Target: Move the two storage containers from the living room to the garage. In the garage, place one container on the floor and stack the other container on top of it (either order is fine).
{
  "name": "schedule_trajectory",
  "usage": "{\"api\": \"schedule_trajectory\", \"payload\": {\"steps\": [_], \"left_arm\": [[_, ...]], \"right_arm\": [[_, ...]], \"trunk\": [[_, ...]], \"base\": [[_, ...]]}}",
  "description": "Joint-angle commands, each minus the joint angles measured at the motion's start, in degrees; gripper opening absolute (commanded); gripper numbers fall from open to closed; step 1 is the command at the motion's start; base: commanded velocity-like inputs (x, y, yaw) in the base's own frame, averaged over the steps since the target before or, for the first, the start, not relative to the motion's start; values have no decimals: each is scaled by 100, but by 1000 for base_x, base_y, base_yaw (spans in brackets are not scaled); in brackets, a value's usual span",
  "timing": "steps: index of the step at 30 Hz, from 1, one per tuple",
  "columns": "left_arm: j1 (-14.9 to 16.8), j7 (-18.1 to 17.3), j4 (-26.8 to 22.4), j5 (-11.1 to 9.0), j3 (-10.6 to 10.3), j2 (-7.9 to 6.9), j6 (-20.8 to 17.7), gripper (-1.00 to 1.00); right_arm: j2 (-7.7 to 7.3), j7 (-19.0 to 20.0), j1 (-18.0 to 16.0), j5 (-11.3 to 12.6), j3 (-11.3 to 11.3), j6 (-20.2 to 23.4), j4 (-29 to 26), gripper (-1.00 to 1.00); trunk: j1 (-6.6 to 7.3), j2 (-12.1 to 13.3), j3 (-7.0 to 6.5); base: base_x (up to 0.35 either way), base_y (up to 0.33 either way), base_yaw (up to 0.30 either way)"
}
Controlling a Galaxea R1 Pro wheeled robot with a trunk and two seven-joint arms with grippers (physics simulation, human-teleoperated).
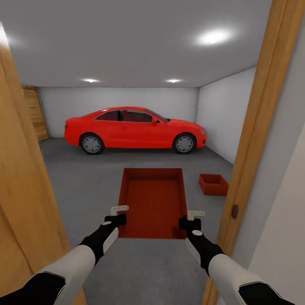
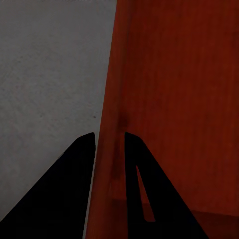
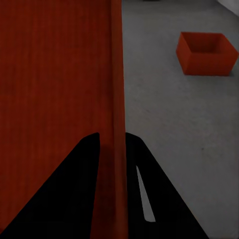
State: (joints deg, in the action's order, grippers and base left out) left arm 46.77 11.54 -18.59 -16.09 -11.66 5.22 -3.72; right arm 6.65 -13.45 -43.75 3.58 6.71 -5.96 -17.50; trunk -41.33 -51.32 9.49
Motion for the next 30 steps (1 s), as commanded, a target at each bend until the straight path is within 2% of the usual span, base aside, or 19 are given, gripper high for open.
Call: {"api": "schedule_trajectory", "payload": {"steps": [1, 30], "left_arm": [[-1, 472, -31, 97, -91, -224, -24, -100], [-1, 472, -30, 94, -89, -232, -24, -100]], "right_arm": [[-7, -290, -11, 90, -258, -27, 19, -100], [-15, -290, -11, 90, -258, -41, 19, -100]], "trunk": [[-4, -6, 8], [-4, -6, 8]], "base": [[316, 0, 0], [321, 0, 0]]}}
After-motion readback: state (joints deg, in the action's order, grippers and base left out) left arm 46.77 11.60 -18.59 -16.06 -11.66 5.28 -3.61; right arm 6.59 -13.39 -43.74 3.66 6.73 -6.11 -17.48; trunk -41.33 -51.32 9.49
